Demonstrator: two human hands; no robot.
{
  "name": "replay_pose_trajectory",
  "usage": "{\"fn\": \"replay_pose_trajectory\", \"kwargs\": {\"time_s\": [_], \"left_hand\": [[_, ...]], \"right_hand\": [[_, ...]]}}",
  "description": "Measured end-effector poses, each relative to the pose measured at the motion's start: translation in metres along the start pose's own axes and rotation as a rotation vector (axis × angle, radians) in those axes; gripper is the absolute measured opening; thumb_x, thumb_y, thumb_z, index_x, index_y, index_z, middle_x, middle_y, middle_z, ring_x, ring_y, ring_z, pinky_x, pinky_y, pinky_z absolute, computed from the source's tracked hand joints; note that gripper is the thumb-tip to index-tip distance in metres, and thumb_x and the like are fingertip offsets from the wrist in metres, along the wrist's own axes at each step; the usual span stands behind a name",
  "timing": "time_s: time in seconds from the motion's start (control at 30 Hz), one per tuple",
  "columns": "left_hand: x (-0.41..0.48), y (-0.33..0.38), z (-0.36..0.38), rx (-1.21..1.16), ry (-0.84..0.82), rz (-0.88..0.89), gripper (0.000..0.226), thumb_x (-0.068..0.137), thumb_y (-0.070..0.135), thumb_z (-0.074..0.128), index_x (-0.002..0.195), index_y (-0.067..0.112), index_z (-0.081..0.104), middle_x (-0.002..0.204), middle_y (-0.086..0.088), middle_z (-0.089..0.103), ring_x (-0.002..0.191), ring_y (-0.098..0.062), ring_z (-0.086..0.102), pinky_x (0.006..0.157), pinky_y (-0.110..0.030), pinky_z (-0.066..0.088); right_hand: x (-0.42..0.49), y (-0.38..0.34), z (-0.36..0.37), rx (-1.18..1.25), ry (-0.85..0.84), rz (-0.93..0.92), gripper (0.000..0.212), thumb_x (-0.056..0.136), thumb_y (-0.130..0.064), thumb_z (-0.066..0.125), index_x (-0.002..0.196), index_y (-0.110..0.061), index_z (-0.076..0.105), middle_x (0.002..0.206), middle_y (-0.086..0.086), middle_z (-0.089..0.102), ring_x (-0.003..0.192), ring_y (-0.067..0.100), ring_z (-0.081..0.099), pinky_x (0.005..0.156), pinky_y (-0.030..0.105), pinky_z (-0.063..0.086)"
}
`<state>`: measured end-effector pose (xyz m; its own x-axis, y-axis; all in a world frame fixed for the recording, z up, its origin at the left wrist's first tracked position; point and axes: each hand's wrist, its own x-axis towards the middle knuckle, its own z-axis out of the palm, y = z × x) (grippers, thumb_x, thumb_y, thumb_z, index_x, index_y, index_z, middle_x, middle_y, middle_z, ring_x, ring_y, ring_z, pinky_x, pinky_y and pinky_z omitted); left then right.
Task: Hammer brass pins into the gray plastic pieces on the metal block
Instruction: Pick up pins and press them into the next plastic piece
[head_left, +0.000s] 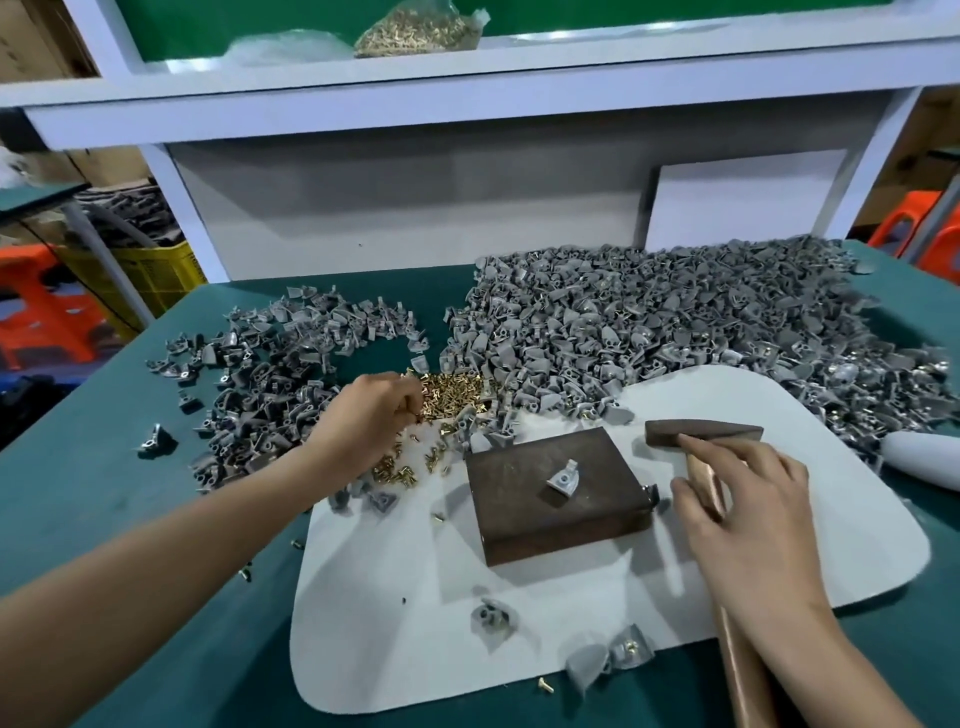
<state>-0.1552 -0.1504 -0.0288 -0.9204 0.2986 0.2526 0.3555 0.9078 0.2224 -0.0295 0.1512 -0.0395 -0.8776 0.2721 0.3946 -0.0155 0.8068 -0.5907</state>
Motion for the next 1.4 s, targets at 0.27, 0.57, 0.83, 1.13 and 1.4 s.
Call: {"fn": "replay_pose_trajectory", "kwargs": {"time_s": [0.27, 0.57, 0.83, 1.13, 1.4], "left_hand": [[0.003, 0.028, -0.024, -0.121, 0.174, 0.056, 0.033, 0.092, 0.014, 0.061, 0.124, 0.006, 0.062, 0.097, -0.01, 0.074, 0.073, -0.016, 0.071, 0.077, -0.034, 0.06], [-0.049, 0.154, -0.049, -1.17, -0.238, 0.021, 0.011, 0.078, 0.007, 0.074, 0.079, 0.015, 0.067, 0.071, -0.006, 0.072, 0.061, -0.014, 0.064, 0.055, -0.02, 0.052], [-0.063, 0.169, -0.04, -1.472, -0.252, -0.287, 0.004, 0.066, 0.02, 0.073, 0.065, 0.019, 0.069, 0.064, -0.002, 0.068, 0.057, -0.009, 0.062, 0.054, -0.02, 0.052], [-0.067, 0.177, -0.034, -1.523, -0.233, -0.413, 0.005, 0.067, 0.019, 0.073, 0.07, 0.015, 0.072, 0.067, -0.006, 0.066, 0.06, -0.01, 0.06, 0.05, -0.017, 0.046], [-0.055, 0.161, -0.036, -1.123, -0.058, -0.075, 0.011, 0.081, 0.009, 0.071, 0.082, 0.02, 0.073, 0.082, 0.006, 0.074, 0.077, -0.003, 0.066, 0.065, -0.017, 0.053]], "right_hand": [[-0.005, -0.016, -0.007, 0.141, 0.159, -0.137, 0.037, 0.078, -0.001, 0.072, 0.113, -0.013, 0.067, 0.099, 0.003, 0.064, 0.099, 0.026, 0.054, 0.084, 0.019, 0.034], [-0.025, -0.05, -0.016, 0.599, 0.089, -0.326, 0.021, 0.08, -0.035, 0.068, 0.1, -0.042, 0.064, 0.087, -0.017, 0.066, 0.077, 0.006, 0.065, 0.071, 0.009, 0.047], [-0.024, -0.048, -0.019, 0.435, 0.162, -0.38, 0.009, 0.077, -0.02, 0.072, 0.084, -0.019, 0.067, 0.081, -0.011, 0.06, 0.074, 0.002, 0.059, 0.069, 0.007, 0.045], [-0.024, -0.042, -0.016, 0.309, 0.259, -0.438, 0.009, 0.082, -0.014, 0.066, 0.082, -0.007, 0.071, 0.08, 0.0, 0.06, 0.07, 0.004, 0.054, 0.075, 0.015, 0.046], [-0.021, -0.042, -0.021, 0.56, 0.22, -0.258, 0.011, 0.076, -0.007, 0.067, 0.076, -0.018, 0.066, 0.076, -0.009, 0.061, 0.068, 0.007, 0.058, 0.065, 0.015, 0.046]]}}
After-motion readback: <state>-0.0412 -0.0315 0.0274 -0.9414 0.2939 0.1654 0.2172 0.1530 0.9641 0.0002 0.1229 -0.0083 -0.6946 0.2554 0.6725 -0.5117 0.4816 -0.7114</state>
